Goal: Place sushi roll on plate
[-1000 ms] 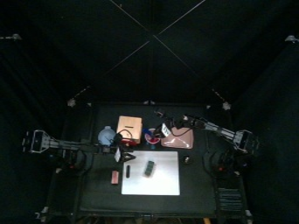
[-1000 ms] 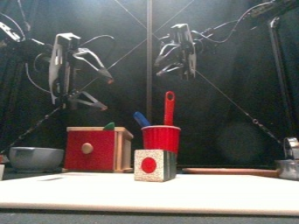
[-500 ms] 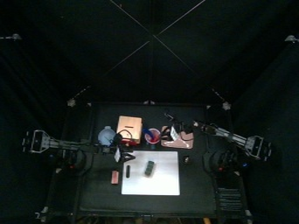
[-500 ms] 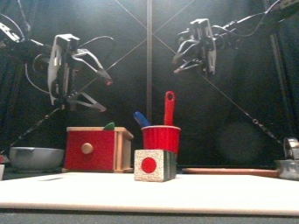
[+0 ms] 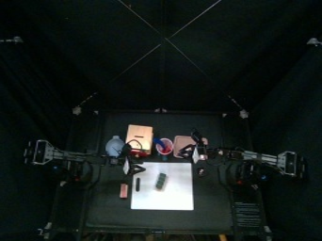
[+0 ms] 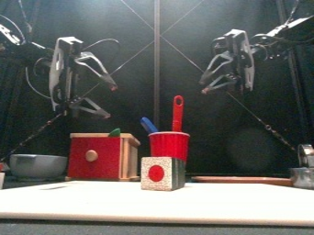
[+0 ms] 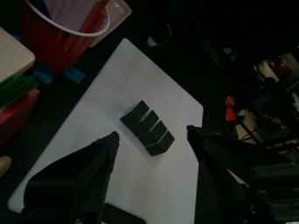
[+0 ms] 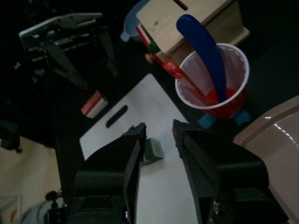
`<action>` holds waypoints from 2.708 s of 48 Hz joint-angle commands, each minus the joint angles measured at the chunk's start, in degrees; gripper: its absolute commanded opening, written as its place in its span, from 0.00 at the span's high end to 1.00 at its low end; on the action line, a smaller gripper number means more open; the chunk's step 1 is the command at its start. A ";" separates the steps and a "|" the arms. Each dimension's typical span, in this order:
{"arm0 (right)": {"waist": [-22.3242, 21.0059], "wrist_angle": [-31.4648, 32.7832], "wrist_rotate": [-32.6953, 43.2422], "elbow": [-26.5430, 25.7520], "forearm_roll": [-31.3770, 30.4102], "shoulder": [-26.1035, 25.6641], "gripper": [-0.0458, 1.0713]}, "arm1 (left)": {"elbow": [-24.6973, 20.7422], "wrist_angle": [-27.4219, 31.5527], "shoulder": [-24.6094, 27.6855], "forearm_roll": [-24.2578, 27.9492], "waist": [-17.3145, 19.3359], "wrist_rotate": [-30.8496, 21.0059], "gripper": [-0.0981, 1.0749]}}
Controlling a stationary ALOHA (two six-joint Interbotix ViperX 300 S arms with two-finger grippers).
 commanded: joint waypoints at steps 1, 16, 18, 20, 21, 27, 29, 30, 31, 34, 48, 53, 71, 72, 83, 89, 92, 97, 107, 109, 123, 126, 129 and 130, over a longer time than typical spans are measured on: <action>2.99 2.81 -0.70 1.67 7.12 -0.26 0.31 | -0.70 -0.62 -0.44 0.09 0.09 0.18 0.09; 14.59 5.54 -6.59 0.26 21.80 11.78 0.31 | -0.35 -0.62 -0.44 0.53 -0.09 0.26 0.09; 15.56 5.54 -7.29 -1.05 22.41 13.89 0.31 | -0.26 -0.62 -0.44 0.62 -0.18 0.26 0.09; 16.08 5.54 -8.17 -2.29 23.03 15.73 0.31 | -0.18 -0.62 -0.35 0.88 -0.26 0.26 0.09; 16.26 5.54 -8.53 -2.81 23.20 16.44 0.31 | -0.18 -0.79 -0.44 1.05 -0.35 0.26 0.09; 16.70 5.36 -10.28 -6.42 24.08 19.86 0.31 | 0.26 -0.53 -0.35 3.16 -0.70 0.18 0.09; 16.96 5.36 -10.81 -7.29 24.35 20.57 0.31 | 0.44 -0.35 -0.35 3.43 -0.88 0.18 0.09; 17.05 5.36 -10.90 -7.65 24.52 20.83 0.31 | 0.70 -0.26 -0.35 3.43 -1.05 0.18 0.09; 17.23 5.36 -11.16 -7.91 24.87 21.18 0.31 | 0.88 -0.26 -0.26 3.43 -1.23 0.09 0.09; 17.31 5.71 -11.51 -8.53 25.84 21.97 0.31 | 1.41 -0.26 -0.18 3.34 -1.49 0.18 0.09; 18.02 8.79 -12.92 -10.02 33.49 24.08 0.23 | 2.46 0.09 1.14 3.96 -2.02 0.18 0.09; 19.07 11.16 -12.92 -10.46 37.88 24.08 0.14 | 2.37 0.97 1.93 3.87 -2.02 0.18 0.09; 21.80 16.17 -13.54 -17.67 50.63 31.11 0.06 | 2.55 8.09 4.48 1.05 -1.14 -0.18 0.09; 21.80 16.52 -13.54 -18.02 51.24 31.55 0.06 | 2.55 8.61 4.48 0.88 -1.14 -0.18 0.09; 22.32 20.92 -13.62 -22.32 57.48 35.07 0.06 | 2.55 12.04 4.48 0.70 -1.14 -0.09 0.09; 23.12 23.47 -14.59 -23.82 60.47 36.83 0.06 | 2.46 12.04 4.48 1.14 -1.05 0.09 0.09; 23.47 24.43 -14.94 -24.35 62.67 37.53 0.06 | 2.37 12.04 4.39 1.23 -0.97 0.00 0.09; 23.91 26.54 -14.94 -25.93 65.30 38.58 0.06 | 2.37 12.04 4.39 1.23 -1.05 -0.09 0.09; 24.96 31.82 -15.03 -31.20 67.94 41.92 0.06 | 2.20 12.04 4.39 1.49 -0.53 0.18 0.09; 25.22 32.52 -15.03 -32.08 68.91 42.80 0.06 | 2.20 12.04 4.39 1.76 -0.53 0.18 0.09; 26.72 40.87 -15.12 -38.06 73.48 47.99 0.06 | 2.29 12.04 3.87 3.69 -0.09 0.18 0.09; 26.98 42.45 -15.12 -39.20 74.09 49.22 0.06 | 2.46 12.04 3.78 3.87 -0.09 0.26 0.09; 26.98 42.98 -15.12 -40.17 74.36 50.27 0.06 | 2.46 12.13 3.69 4.39 0.09 0.26 0.09; 26.98 42.89 -15.12 -40.61 74.36 50.62 0.06 | 2.55 12.22 3.69 4.66 0.09 0.26 0.09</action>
